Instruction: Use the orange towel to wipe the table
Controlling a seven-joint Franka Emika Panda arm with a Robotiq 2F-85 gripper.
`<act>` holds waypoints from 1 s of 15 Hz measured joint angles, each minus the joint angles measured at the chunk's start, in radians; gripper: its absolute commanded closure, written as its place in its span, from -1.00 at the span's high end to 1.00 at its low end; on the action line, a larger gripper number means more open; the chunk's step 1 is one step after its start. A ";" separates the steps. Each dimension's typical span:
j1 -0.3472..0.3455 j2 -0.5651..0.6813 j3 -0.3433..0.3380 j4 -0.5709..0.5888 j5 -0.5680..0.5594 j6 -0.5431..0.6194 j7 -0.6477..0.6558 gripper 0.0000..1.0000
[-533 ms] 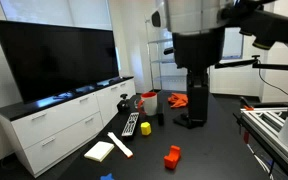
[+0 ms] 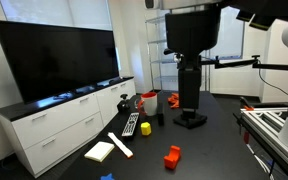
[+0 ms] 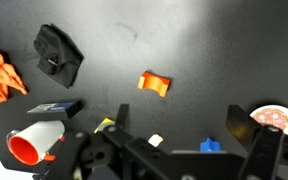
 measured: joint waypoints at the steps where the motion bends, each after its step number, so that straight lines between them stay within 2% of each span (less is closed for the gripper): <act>1: 0.011 0.004 -0.013 -0.004 -0.002 0.003 0.001 1.00; 3: 0.013 0.015 -0.066 0.012 -0.001 0.023 0.009 1.00; 5: -0.009 0.041 -0.152 0.072 0.000 0.023 0.008 1.00; 10: -0.103 0.190 -0.383 0.316 0.046 0.018 -0.011 1.00; 12: -0.111 0.273 -0.435 0.406 0.097 0.012 0.003 1.00; 15: -0.109 0.387 -0.466 0.491 0.125 -0.013 0.061 1.00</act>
